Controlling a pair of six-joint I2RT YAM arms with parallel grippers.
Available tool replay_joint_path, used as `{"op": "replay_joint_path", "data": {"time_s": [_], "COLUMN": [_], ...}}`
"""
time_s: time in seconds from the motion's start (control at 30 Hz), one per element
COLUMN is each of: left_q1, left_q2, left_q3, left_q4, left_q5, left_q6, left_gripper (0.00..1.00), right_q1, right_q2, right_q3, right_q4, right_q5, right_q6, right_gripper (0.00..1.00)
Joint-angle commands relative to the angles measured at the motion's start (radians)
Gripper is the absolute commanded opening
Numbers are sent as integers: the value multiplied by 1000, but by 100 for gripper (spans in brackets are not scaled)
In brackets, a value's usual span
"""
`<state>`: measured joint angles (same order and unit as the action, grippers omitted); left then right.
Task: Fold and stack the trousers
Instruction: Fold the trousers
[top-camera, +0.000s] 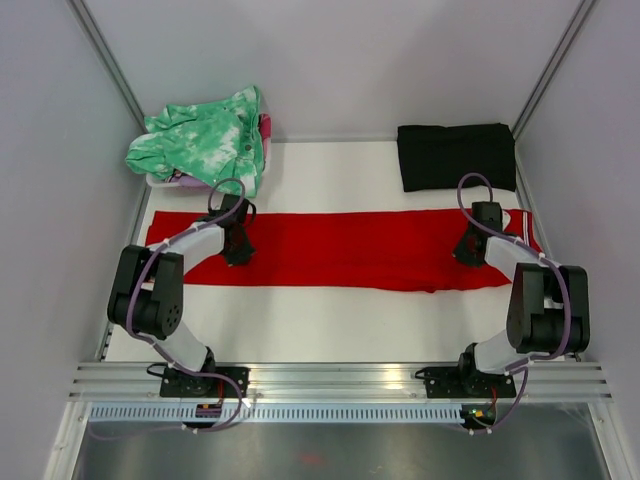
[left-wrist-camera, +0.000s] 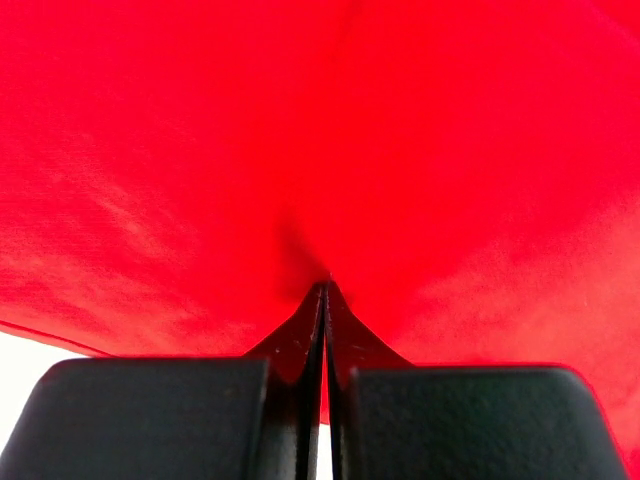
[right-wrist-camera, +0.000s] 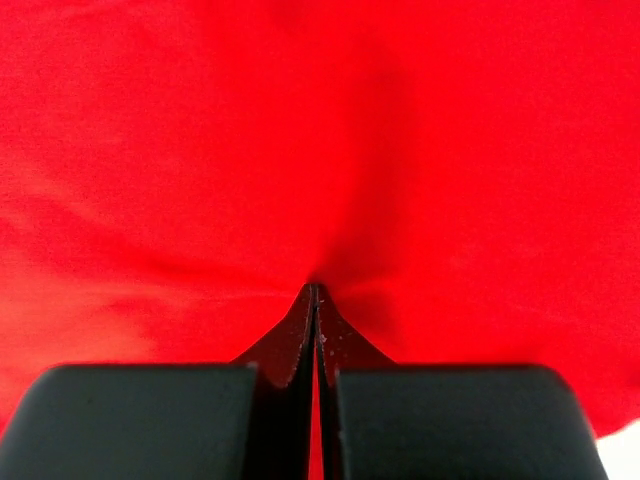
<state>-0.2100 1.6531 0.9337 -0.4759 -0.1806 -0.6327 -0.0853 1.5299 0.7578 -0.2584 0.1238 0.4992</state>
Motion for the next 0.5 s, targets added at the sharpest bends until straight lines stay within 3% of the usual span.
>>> {"op": "replay_joint_path", "data": {"time_s": [0.0,0.1,0.13,0.2,0.23,0.27,0.33,0.37,0.4,0.47], "left_q1": [-63,-68,-68,-52,-34,-8,150,208,331,408], "left_q2": [-35,-85,-102,-162,-186,-209,-277,-291,-300,-294], "left_q3": [-45,-32,-1,40,80,95,122,128,134,183], "left_q4": [-63,-85,-122,-167,-187,-188,-167,-136,-127,-121], "left_q5": [43,53,44,-15,-26,-4,91,193,242,268], "left_q6": [-67,-45,-35,17,45,98,158,171,188,249], "left_gripper": [2,2,7,27,50,63,97,99,100,100], "right_q1": [-47,-44,-41,-4,15,31,70,74,81,81], "right_q2": [-33,-68,-95,-129,-160,-172,-195,-198,-198,-200], "right_q3": [-18,-3,3,37,57,76,142,161,197,224], "right_q4": [-143,-118,-111,-105,-111,-119,-143,-146,-148,-140], "right_q5": [83,-60,-99,-162,-156,-150,-151,-162,-200,-237], "right_q6": [-71,-96,-90,-85,-90,-99,-128,-134,-142,-142], "right_gripper": [0,0,0,0,1,3,28,43,73,84]}}
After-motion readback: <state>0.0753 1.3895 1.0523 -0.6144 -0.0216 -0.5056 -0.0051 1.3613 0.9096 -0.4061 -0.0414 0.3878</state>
